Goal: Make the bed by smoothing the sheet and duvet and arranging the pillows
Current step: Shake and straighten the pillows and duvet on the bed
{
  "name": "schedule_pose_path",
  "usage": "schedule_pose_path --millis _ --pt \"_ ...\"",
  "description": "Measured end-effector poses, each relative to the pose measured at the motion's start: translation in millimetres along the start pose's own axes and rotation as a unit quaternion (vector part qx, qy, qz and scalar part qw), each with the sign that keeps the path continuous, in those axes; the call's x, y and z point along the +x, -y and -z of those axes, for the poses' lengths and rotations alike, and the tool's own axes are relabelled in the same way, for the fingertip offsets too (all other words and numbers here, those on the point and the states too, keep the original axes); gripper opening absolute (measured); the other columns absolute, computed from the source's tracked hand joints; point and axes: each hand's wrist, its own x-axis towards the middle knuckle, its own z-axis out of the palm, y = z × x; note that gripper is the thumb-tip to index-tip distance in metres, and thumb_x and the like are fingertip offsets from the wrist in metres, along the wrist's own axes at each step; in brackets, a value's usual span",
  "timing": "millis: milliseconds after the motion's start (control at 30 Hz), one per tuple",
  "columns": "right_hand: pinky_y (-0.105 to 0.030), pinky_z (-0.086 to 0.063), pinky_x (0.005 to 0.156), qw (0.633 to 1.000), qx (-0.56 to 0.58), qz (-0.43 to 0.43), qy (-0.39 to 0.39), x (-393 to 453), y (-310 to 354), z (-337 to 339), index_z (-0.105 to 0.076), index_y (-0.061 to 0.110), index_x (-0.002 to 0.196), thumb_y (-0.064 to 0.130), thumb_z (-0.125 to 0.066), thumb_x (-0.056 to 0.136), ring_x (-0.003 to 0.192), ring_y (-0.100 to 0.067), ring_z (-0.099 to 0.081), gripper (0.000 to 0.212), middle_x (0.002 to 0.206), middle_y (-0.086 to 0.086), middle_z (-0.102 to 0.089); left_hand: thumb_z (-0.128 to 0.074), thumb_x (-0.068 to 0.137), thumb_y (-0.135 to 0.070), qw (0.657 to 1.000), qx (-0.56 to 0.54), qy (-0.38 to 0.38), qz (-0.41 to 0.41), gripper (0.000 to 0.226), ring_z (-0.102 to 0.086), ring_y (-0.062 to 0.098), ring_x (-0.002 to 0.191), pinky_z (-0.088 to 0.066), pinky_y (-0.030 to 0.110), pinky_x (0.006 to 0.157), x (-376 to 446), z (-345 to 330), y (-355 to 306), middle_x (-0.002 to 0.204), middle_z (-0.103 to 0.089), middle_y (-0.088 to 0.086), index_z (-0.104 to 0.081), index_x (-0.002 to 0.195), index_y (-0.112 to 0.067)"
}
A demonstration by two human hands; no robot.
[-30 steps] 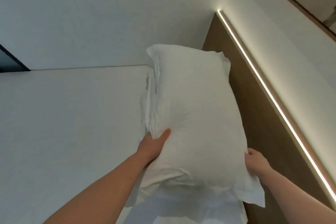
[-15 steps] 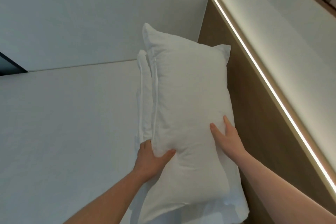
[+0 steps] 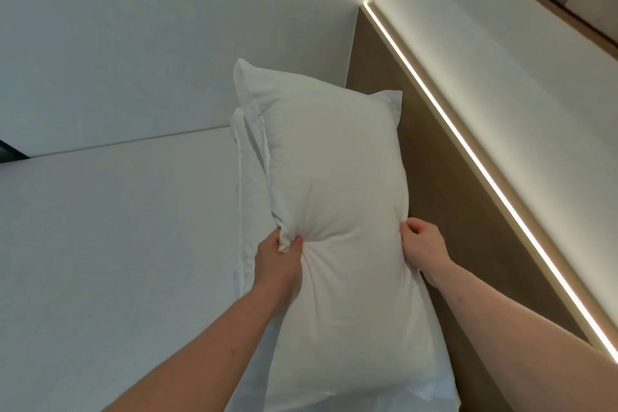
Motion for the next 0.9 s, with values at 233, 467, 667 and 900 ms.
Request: schedule_pose_path --millis 233,467,667,900 --pt "-0.032 -0.041 0.066 0.962 0.17 0.106 -0.186 14 80 36 -0.06 0.014 0.081 0.03 -0.046 0.1 0.07 -0.014 -0.048 0.028 0.073 0.0 -0.054 -0.064 0.096 -0.022 0.989 -0.065 -0.064 -0.12 0.01 -0.071 0.012 0.09 -0.056 0.031 0.082 18 -3 -76 0.09 -0.076 -0.01 -0.073 0.093 -0.027" --pt "-0.039 -0.052 0.082 0.998 -0.037 0.017 -0.038 31 50 31 -0.069 0.013 0.087 0.023 -0.048 0.102 0.089 -0.028 -0.064 0.027 0.087 -0.006 -0.067 -0.066 0.096 -0.035 0.995 0.003 0.036 0.092 0.033 -0.067 0.021 0.103 -0.053 0.038 0.095 44 8 -23 0.117 -0.071 0.0 -0.065 0.125 -0.02" --pt "-0.042 -0.051 0.085 0.998 -0.065 0.005 -0.016 26 0 25 -0.066 0.019 0.089 0.023 -0.048 0.106 0.089 -0.027 -0.063 0.024 0.09 -0.006 -0.067 -0.073 0.08 -0.064 0.989 0.078 0.068 0.102 0.055 -0.065 0.012 0.105 -0.054 0.035 0.093 34 28 10 0.118 -0.067 -0.01 -0.061 0.119 -0.027" --pt "-0.046 -0.039 0.115 0.993 -0.062 0.089 -0.05 14 5 8 -0.045 0.024 0.146 0.036 -0.058 0.101 0.134 -0.023 -0.047 0.048 0.149 -0.002 -0.046 -0.067 0.069 -0.083 0.983 0.097 0.021 0.154 0.111 -0.042 0.027 0.141 -0.039 0.044 0.11 35 54 48 0.161 -0.032 0.003 -0.034 0.155 -0.021"
